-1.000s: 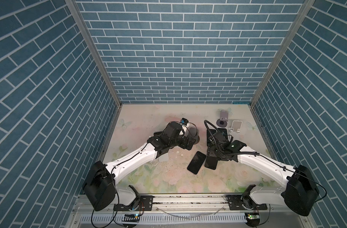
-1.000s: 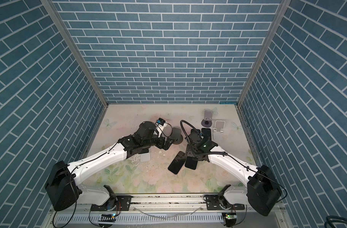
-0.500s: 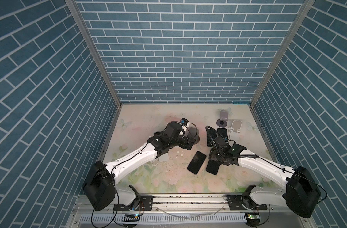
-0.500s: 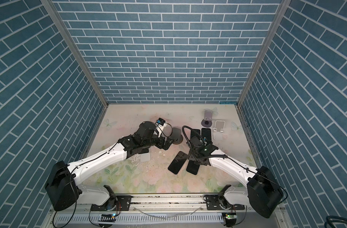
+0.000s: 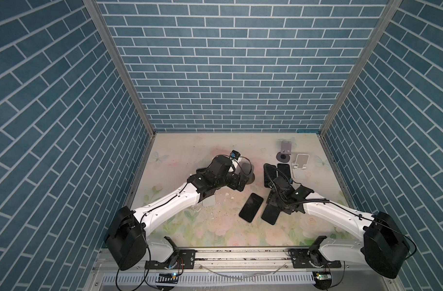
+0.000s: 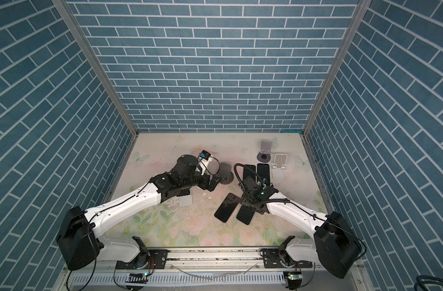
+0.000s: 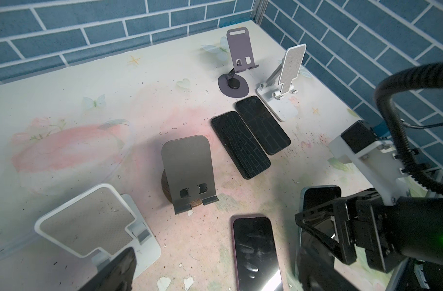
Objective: Remove the phone from the phone stand
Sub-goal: Place the phone at the bottom-center of the table.
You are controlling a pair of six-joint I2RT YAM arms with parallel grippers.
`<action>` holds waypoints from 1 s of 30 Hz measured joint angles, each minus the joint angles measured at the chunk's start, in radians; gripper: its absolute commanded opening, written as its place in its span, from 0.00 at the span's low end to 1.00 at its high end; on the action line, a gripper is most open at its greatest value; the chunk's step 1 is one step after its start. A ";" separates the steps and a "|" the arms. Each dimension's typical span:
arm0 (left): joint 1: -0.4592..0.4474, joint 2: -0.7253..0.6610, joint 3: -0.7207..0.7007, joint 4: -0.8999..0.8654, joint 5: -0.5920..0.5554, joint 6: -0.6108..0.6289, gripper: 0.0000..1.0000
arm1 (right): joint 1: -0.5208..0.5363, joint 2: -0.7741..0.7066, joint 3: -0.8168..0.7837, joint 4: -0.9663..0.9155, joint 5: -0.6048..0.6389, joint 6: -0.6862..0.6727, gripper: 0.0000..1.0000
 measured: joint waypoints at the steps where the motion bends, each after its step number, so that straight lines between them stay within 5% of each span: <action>1: 0.000 -0.002 0.000 0.000 -0.001 0.002 1.00 | 0.000 0.000 -0.003 0.000 0.000 0.006 0.51; 30: 0.000 -0.040 -0.030 0.000 -0.053 0.046 1.00 | -0.015 0.108 -0.006 -0.016 0.021 0.023 0.52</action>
